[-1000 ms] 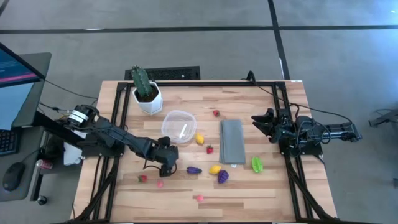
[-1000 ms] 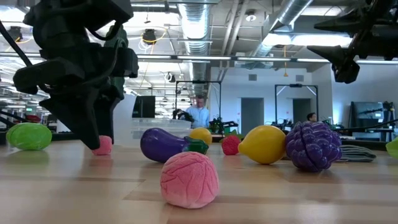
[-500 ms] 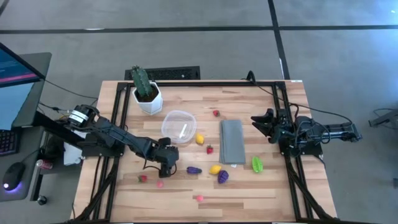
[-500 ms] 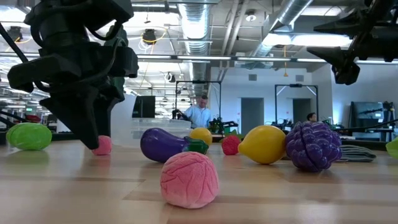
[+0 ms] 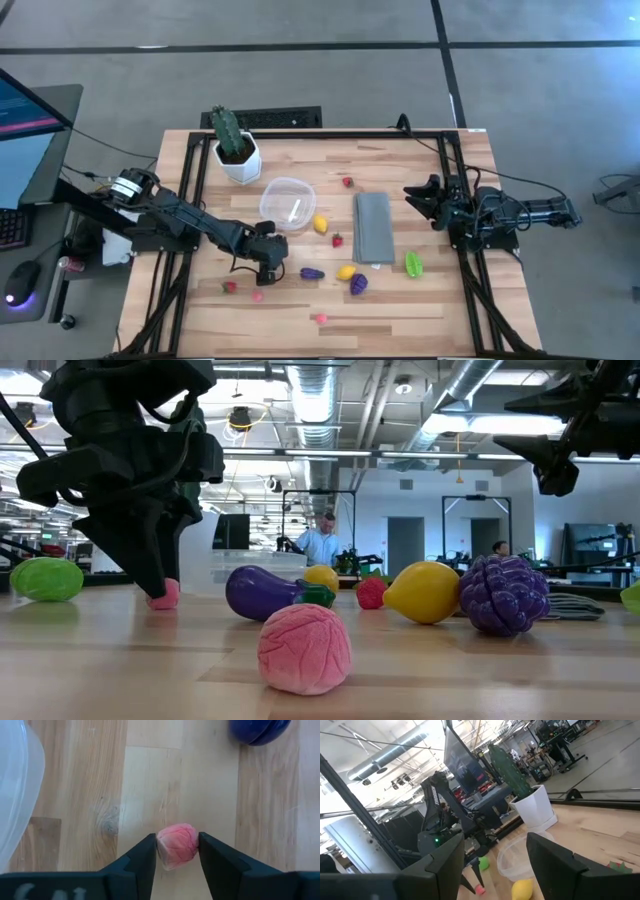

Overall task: Pick and placing Produce into tupperware
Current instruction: Put the top pink peach into the transparent container

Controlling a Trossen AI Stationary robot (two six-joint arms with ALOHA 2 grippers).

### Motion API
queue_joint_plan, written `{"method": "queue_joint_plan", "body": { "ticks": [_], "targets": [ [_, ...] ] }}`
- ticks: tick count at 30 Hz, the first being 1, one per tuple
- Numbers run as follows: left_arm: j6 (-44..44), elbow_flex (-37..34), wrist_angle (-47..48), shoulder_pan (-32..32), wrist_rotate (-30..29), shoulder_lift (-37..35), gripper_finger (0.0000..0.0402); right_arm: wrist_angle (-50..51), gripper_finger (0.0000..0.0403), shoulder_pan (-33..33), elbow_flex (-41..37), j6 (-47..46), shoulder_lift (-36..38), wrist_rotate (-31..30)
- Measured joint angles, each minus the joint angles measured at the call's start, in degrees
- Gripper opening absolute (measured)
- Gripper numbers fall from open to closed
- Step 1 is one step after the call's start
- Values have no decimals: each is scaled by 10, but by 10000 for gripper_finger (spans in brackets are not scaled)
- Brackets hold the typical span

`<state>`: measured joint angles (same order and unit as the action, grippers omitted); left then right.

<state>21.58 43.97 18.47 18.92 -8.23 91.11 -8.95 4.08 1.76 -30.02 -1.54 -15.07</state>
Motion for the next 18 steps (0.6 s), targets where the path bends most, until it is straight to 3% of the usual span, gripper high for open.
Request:
{"method": "queue_joint_plan", "body": {
  "ticks": [7,18],
  "targets": [
    [0,0,0,0,0,0,100,0,239,0,0,0,0,0],
    [0,2,0,0,3,0,96,0,239,0,0,0,0,0]
  ]
}}
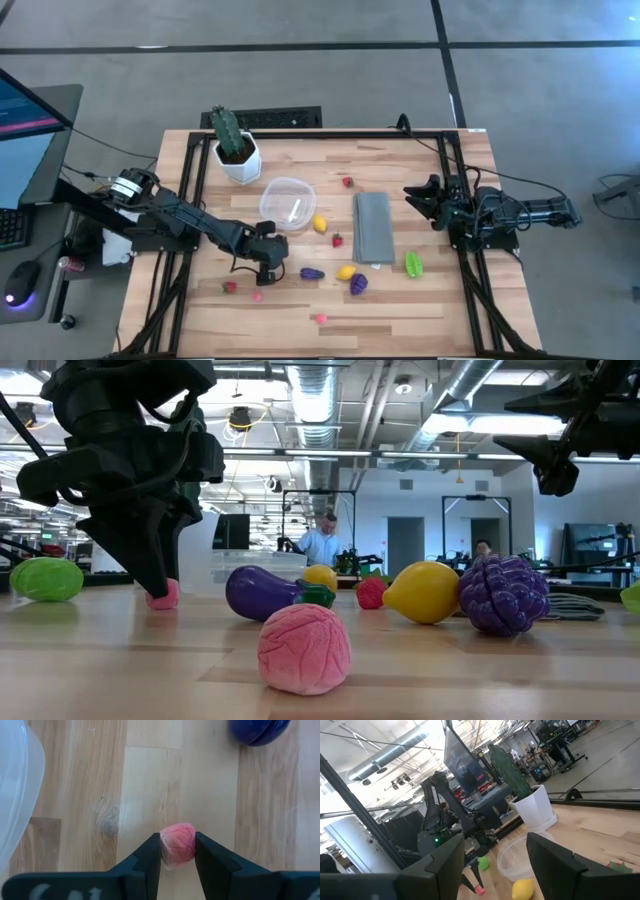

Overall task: Pick and placing Produce into tupperware
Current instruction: Put the top pink peach into the transparent container

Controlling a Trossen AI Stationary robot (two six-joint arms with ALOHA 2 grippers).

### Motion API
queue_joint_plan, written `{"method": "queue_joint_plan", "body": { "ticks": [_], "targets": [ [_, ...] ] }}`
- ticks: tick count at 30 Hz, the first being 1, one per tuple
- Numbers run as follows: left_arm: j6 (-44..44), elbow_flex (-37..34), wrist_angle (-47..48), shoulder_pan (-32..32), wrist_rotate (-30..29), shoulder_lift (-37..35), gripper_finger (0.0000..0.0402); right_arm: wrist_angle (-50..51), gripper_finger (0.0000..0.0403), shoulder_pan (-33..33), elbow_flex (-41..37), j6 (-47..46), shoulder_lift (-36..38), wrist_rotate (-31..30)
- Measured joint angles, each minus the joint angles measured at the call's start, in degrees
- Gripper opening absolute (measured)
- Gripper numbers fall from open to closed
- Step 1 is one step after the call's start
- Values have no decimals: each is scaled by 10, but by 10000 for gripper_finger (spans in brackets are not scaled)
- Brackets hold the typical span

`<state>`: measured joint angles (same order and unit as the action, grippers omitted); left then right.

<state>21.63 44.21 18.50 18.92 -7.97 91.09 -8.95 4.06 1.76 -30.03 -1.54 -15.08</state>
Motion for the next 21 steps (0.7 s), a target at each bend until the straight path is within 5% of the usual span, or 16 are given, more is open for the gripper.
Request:
{"method": "queue_joint_plan", "body": {
  "ticks": [8,21],
  "targets": [
    [-9,42,23,0,16,0,96,8,239,0,0,0,0,0],
    [-94,127,129,-47,-49,-14,96,10,239,0,0,0,0,0]
  ]
}}
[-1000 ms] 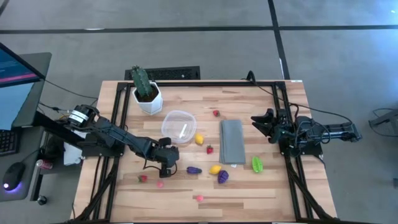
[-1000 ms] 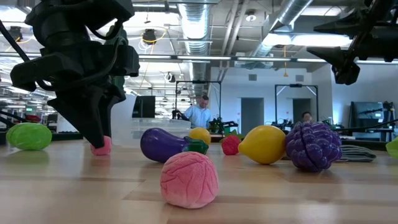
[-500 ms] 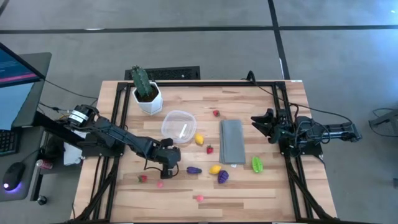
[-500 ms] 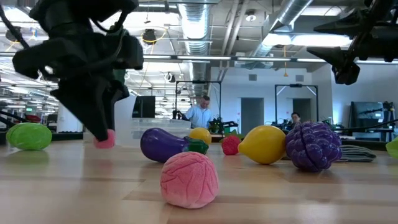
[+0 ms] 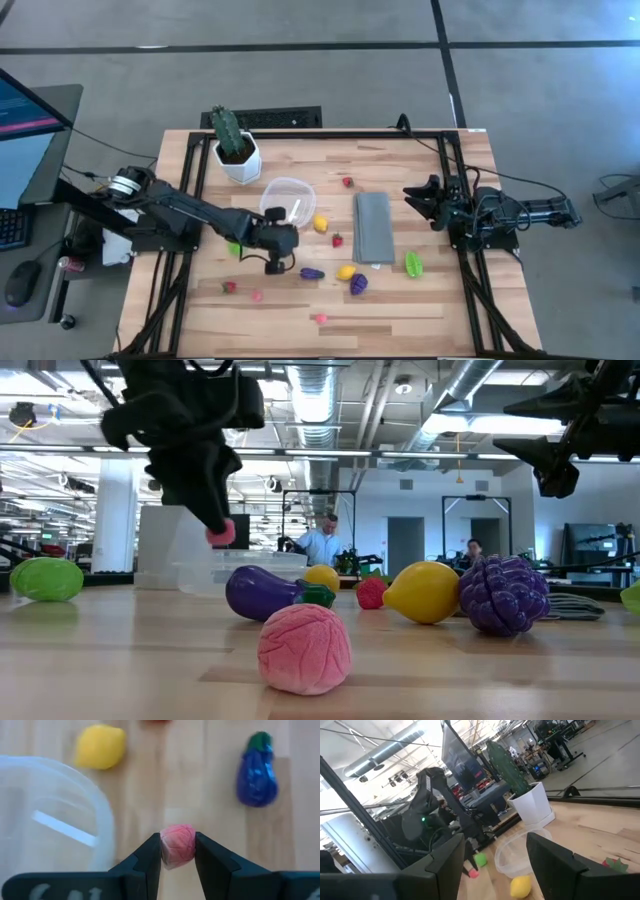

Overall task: Pick and placing Produce into tupperware
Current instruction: Put the top pink peach into the transparent container

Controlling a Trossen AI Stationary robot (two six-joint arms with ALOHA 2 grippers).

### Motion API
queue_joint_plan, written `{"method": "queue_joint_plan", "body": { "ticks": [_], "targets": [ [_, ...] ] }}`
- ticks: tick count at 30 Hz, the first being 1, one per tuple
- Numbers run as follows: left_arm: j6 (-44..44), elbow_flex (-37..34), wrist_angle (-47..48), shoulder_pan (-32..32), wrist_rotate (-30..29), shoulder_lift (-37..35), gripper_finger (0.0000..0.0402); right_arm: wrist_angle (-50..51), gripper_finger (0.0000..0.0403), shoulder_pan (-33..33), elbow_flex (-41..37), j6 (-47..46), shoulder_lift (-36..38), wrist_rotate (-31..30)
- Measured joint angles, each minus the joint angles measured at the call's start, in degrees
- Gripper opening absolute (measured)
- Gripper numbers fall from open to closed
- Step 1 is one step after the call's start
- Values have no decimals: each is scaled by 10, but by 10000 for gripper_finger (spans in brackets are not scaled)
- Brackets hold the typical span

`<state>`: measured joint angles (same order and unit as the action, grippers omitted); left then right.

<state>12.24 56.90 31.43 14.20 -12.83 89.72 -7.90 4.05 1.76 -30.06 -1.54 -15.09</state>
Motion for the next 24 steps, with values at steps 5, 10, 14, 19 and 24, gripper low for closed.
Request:
{"method": "queue_joint_plan", "body": {
  "ticks": [5,10,14,19,24],
  "targets": [
    [-32,0,28,-41,-9,-29,96,0,239,0,0,-11,0,0],
    [-67,0,39,-93,-16,-63,96,2,239,1,0,-15,0,2],
    [-103,0,39,-141,-14,-69,96,2,239,0,0,-15,0,2],
    [-125,-20,6,-198,40,-62,96,2,239,0,0,-19,0,2],
    [-142,-37,-9,-227,58,-55,96,2,239,0,0,-30,0,2]
  ]
}}
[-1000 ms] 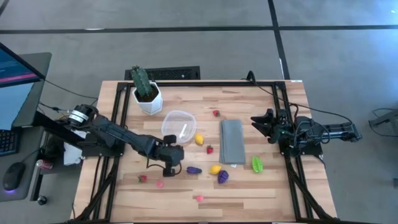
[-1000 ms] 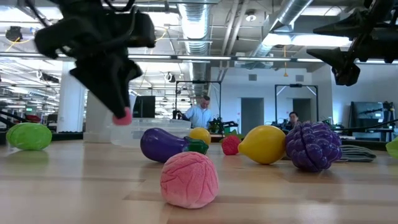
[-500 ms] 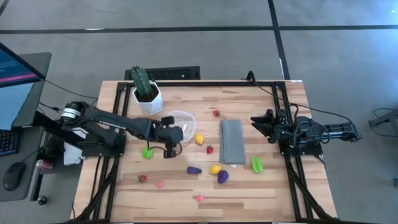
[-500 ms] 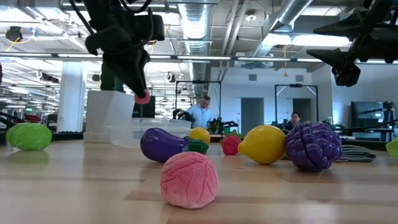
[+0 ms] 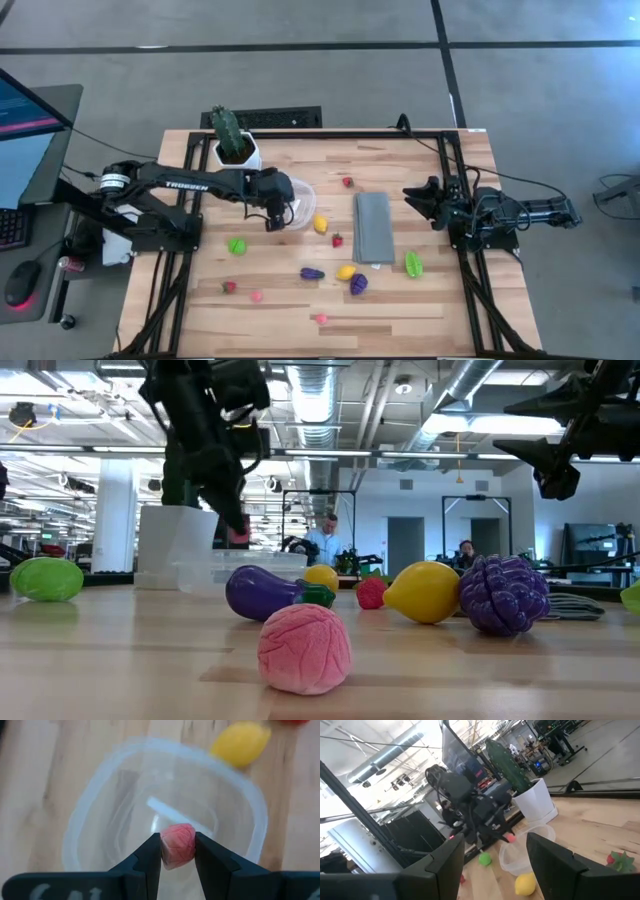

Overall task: Pick and placing Produce into tupperware
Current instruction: Put the top pink peach into the transparent container

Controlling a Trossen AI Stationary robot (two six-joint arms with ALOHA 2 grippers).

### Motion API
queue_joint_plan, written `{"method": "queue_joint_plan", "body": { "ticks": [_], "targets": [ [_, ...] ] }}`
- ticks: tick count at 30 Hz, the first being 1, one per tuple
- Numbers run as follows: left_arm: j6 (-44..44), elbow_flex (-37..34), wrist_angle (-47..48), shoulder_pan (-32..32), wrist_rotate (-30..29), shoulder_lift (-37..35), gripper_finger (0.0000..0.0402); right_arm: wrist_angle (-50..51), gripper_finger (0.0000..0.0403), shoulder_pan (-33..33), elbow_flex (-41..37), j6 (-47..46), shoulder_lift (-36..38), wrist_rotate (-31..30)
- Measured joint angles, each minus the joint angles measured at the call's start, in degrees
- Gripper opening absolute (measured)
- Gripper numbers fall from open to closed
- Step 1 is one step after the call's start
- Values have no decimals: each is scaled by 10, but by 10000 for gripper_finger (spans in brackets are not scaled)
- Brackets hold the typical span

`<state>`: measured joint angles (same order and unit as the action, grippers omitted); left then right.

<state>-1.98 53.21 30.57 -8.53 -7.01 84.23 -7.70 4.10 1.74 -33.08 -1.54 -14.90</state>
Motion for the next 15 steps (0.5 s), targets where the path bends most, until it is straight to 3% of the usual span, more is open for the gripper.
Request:
{"method": "queue_joint_plan", "body": {
  "ticks": [5,15],
  "targets": [
    [3,-25,-25,-16,36,3,96,-2,239,0,0,0,0,0],
    [8,-28,-34,-17,27,3,98,0,239,0,0,0,0,-1]
  ]
}}
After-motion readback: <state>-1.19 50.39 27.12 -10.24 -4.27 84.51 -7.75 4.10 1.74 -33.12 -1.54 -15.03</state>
